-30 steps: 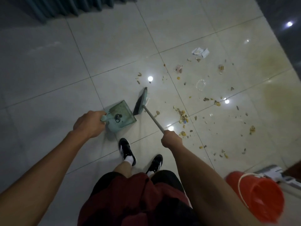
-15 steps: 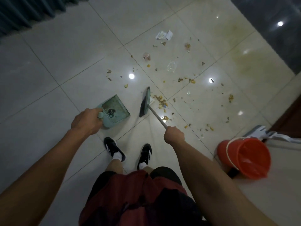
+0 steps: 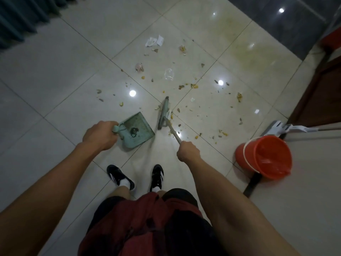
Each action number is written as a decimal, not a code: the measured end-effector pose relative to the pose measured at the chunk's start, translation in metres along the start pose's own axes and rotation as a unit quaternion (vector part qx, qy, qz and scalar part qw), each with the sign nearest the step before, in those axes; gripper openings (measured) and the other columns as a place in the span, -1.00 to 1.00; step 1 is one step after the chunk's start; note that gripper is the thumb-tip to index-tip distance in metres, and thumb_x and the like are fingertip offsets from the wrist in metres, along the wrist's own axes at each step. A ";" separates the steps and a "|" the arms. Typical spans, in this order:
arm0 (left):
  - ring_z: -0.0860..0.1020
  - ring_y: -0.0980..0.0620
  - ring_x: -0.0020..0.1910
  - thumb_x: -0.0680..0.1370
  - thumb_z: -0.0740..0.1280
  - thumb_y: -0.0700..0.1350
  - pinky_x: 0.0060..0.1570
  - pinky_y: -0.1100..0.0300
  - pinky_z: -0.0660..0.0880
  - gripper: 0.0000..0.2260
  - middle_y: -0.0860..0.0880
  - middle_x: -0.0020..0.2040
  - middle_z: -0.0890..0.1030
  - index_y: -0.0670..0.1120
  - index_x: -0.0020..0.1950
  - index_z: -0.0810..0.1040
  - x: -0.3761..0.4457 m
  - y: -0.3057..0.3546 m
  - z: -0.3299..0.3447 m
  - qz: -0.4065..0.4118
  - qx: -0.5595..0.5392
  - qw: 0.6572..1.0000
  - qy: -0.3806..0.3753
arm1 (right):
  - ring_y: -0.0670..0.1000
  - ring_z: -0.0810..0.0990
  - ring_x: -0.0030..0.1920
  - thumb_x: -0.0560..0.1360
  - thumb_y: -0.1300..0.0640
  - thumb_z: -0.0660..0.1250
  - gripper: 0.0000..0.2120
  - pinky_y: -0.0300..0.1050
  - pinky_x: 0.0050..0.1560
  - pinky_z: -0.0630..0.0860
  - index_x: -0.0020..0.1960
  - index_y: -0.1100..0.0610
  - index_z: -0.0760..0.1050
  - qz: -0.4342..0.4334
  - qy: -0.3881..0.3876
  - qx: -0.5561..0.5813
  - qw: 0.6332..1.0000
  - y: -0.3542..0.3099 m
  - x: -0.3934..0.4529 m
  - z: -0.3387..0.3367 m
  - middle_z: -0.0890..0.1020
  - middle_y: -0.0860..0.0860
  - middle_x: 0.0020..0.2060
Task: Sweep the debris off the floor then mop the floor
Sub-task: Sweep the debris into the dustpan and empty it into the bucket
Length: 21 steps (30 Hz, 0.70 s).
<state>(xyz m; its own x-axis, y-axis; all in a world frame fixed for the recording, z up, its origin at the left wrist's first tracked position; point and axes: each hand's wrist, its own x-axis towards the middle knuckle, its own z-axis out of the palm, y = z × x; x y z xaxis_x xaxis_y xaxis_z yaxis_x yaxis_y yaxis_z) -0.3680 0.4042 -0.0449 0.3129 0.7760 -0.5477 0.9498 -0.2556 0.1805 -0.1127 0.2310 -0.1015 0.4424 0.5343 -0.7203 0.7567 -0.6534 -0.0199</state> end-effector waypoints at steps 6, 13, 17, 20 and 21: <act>0.56 -0.14 -0.18 0.52 0.34 -0.14 -0.22 0.13 0.44 -0.88 -0.05 -0.11 0.60 0.08 -0.04 0.58 -0.005 -0.027 -0.020 -0.023 -0.019 0.999 0.019 | 0.10 0.61 -0.03 0.54 0.23 0.21 -0.69 -0.06 -0.10 0.53 0.27 0.15 0.47 -0.029 0.009 -0.002 1.000 -0.033 0.003 -0.011 0.57 0.08 0.02; 0.50 -0.10 -0.21 0.53 0.36 -0.11 -0.27 0.17 0.36 -0.80 -0.03 -0.08 0.59 0.13 0.10 0.60 0.000 -0.118 -0.042 -0.044 -0.051 0.998 0.014 | 0.11 0.61 0.07 0.58 0.19 0.19 -0.71 -0.03 -0.03 0.55 0.29 0.18 0.45 -0.083 0.004 -0.030 0.996 -0.141 0.024 -0.020 0.58 0.10 0.11; 0.52 -0.11 -0.18 0.49 0.34 -0.12 -0.26 0.16 0.38 -0.78 -0.08 0.00 0.64 0.08 0.11 0.61 0.006 -0.184 -0.060 -0.079 -0.098 0.992 0.013 | 0.11 0.61 0.02 0.59 0.17 0.16 -0.71 0.01 0.02 0.60 0.26 0.19 0.46 -0.098 -0.006 -0.054 0.994 -0.224 0.033 -0.024 0.58 0.10 0.05; 0.56 -0.12 -0.12 0.50 0.34 -0.08 -0.22 0.16 0.40 -0.79 -0.07 0.04 0.64 0.10 0.11 0.61 0.009 -0.234 -0.076 -0.117 -0.140 0.983 0.018 | 0.13 0.62 0.01 0.58 0.16 0.15 -0.71 0.05 0.01 0.63 0.25 0.19 0.46 -0.107 -0.008 -0.068 0.992 -0.280 0.044 -0.029 0.59 0.12 0.06; 0.55 -0.12 -0.12 0.51 0.34 -0.08 -0.20 0.17 0.39 -0.80 -0.07 0.04 0.64 0.09 0.11 0.61 0.009 -0.249 -0.082 -0.127 -0.151 0.980 0.023 | 0.14 0.63 0.02 0.57 0.16 0.15 -0.71 0.08 0.01 0.64 0.25 0.18 0.47 -0.108 -0.012 -0.068 0.992 -0.297 0.046 -0.030 0.59 0.12 0.07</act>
<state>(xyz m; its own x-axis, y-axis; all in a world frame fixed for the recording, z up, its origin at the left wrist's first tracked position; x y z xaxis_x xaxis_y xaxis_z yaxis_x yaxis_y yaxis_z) -0.6021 0.5220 -0.0282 0.0600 0.8189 -0.5708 0.9513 0.1263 0.2812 -0.3022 0.4658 -0.1082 0.2527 0.6402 -0.7254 0.8911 -0.4461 -0.0833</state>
